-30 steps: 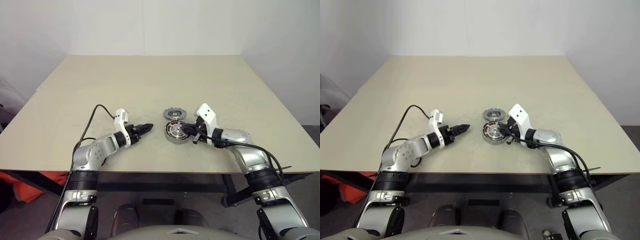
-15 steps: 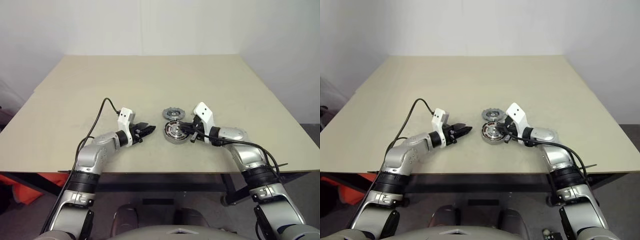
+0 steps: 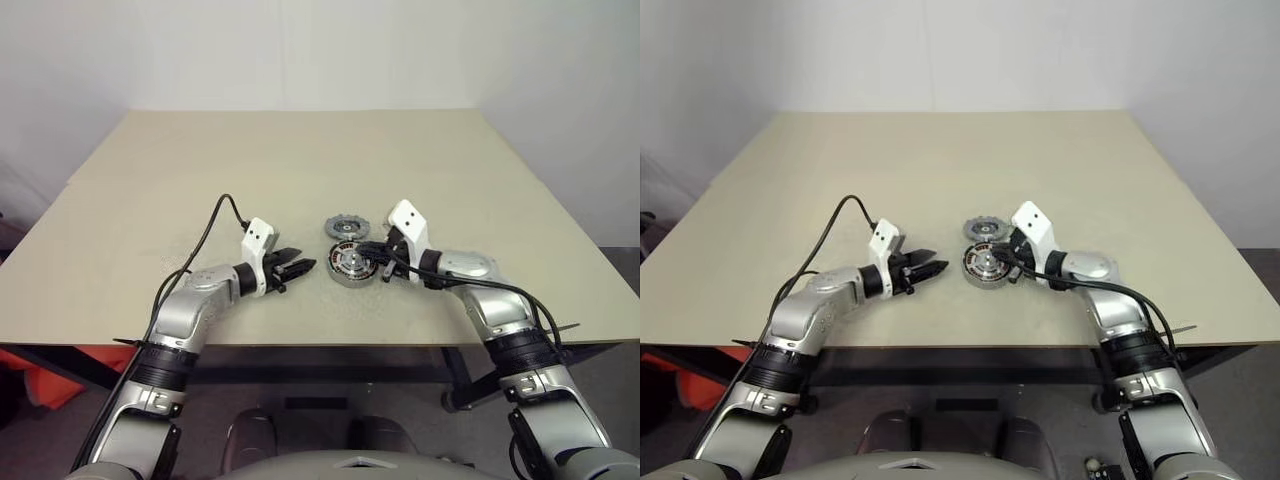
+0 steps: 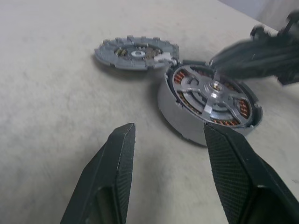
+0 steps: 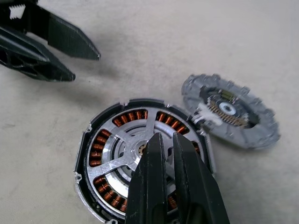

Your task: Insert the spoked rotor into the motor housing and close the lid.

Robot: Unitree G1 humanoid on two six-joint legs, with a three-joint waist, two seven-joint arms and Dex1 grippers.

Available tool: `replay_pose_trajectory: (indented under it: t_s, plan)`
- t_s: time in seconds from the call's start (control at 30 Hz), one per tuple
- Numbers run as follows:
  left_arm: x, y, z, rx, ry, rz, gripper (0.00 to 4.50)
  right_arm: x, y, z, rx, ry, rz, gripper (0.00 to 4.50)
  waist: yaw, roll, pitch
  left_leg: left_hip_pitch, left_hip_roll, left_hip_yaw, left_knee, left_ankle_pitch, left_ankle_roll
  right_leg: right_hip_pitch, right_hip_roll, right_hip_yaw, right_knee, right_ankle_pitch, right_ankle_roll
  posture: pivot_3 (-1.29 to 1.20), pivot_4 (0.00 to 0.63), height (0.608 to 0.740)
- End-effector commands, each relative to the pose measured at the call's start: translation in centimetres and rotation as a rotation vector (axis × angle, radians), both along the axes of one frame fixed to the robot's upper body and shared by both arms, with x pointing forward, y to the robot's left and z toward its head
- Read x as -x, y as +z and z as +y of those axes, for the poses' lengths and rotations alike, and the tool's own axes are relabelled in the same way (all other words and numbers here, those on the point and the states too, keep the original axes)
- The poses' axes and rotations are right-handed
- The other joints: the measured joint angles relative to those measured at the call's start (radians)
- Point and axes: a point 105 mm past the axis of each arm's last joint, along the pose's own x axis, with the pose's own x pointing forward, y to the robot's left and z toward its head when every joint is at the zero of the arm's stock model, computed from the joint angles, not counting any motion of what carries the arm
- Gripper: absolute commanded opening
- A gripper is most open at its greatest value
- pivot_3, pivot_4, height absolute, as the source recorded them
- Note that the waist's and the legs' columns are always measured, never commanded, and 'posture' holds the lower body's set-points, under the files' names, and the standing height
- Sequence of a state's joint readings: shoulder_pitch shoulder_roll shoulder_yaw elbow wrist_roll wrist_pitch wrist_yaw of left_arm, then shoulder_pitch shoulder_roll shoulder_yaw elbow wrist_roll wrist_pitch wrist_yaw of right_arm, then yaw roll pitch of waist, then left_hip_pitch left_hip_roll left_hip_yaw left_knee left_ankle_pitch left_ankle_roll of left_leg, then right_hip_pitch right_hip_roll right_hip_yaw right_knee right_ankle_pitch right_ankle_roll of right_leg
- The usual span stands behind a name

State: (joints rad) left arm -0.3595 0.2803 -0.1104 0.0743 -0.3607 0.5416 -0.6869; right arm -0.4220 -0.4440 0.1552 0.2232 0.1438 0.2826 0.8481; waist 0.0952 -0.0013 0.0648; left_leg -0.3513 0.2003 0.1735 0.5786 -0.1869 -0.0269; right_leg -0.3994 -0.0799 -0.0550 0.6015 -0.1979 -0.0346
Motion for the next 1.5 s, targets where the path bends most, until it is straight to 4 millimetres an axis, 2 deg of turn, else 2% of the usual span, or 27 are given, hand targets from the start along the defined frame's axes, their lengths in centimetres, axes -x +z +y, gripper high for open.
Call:
replay_pose_trajectory:
  t_s: [0.03,0.17,0.27,0.43,0.57,0.67,0.73,1.03,1.2,1.37,1.5]
  plan:
    - [-1.1,1.9,0.0,0.001,0.029,-0.104,2.46,-0.8,0.2,-0.7,0.037,-0.034,-0.047,0.34,0.0,0.0,0.0,0.0,0.0,0.0,0.0,0.0,0.0,0.0,0.0,0.0,0.0,0.0,0.0,0.0,0.0,0.74]
    - [-1.4,2.5,0.0,0.006,0.037,-0.141,2.46,-1.6,2.6,-1.3,0.076,-0.007,-0.149,0.34,0.0,0.0,0.0,0.001,0.0,0.0,0.0,0.0,0.0,0.0,0.0,0.0,0.001,0.0,0.0,0.0,0.0,0.74]
    - [-1.5,2.6,-0.3,-0.004,0.034,-0.163,2.46,-1.3,4.4,-1.4,0.126,0.08,-0.194,0.34,0.0,0.0,0.0,0.0,0.0,0.0,0.001,0.0,0.0,0.0,0.0,0.001,0.001,0.0,0.0,0.0,0.0,0.74]
    - [-1.6,2.7,-0.7,-0.001,0.04,-0.182,2.46,-0.4,4.7,-3.6,0.453,0.26,-0.243,0.34,0.002,0.0,0.0,-0.002,0.0,0.0,0.001,0.0,0.0,-0.001,0.0,0.001,0.001,0.002,-0.004,0.0,0.0,0.74]
    - [-1.6,2.8,-0.7,0.012,0.045,-0.183,2.46,0.4,4.7,-5.3,0.649,0.422,-0.232,0.34,0.002,0.0,0.0,-0.002,0.0,0.0,0.001,0.0,0.001,-0.002,0.0,0.001,0.001,0.003,-0.005,0.0,0.0,0.74]
    - [-1.6,2.7,-1.0,0.017,0.03,-0.174,2.46,-0.2,4.7,-5.8,0.768,0.502,-0.265,1.21,-0.003,0.0,0.0,-0.002,0.0,0.001,0.002,0.0,0.001,-0.002,0.0,0.001,0.002,0.002,-0.004,0.0,0.0,0.74]
    - [-1.5,2.6,-1.1,0.017,0.024,-0.169,2.46,-0.9,4.6,-5.7,0.818,0.519,-0.3,1.84,-0.003,0.0,0.0,-0.001,0.001,0.001,0.003,0.0,0.001,-0.003,0.0,0.001,0.004,0.0,0.0,0.0,0.0,0.74]
    - [-1.4,2.4,-1.1,0.018,0.024,-0.156,2.46,0.5,3.8,-2.6,0.899,0.808,-0.397,1.84,-0.002,0.0,0.0,-0.004,0.001,0.001,0.004,-0.001,0.002,-0.004,0.0,0.001,0.004,0.004,-0.008,0.0,0.0,0.74]
    - [-1.4,2.3,-1.0,0.016,0.03,-0.15,2.46,0.0,4.3,-1.3,0.91,0.852,-0.445,1.84,-0.003,0.0,0.0,-0.007,0.001,0.001,0.006,-0.001,0.002,-0.007,0.0,0.0,0.005,0.004,-0.009,0.0,0.0,0.74]
    - [-1.1,2.1,-0.9,0.016,0.033,-0.145,2.46,-0.5,5.1,-1.1,0.912,0.844,-0.472,1.84,-0.002,0.0,0.0,-0.008,0.002,0.0,0.009,-0.001,0.002,-0.007,0.0,0.0,0.006,0.004,-0.009,0.0,0.0,0.74]
    - [-1.0,1.9,-0.9,0.013,0.037,-0.142,2.46,-0.3,4.5,-0.9,0.901,0.861,-0.456,1.84,-0.002,0.0,0.0,-0.011,0.003,0.0,0.013,-0.003,0.005,-0.007,0.0,0.0,0.006,0.005,-0.009,0.0,0.0,0.74]
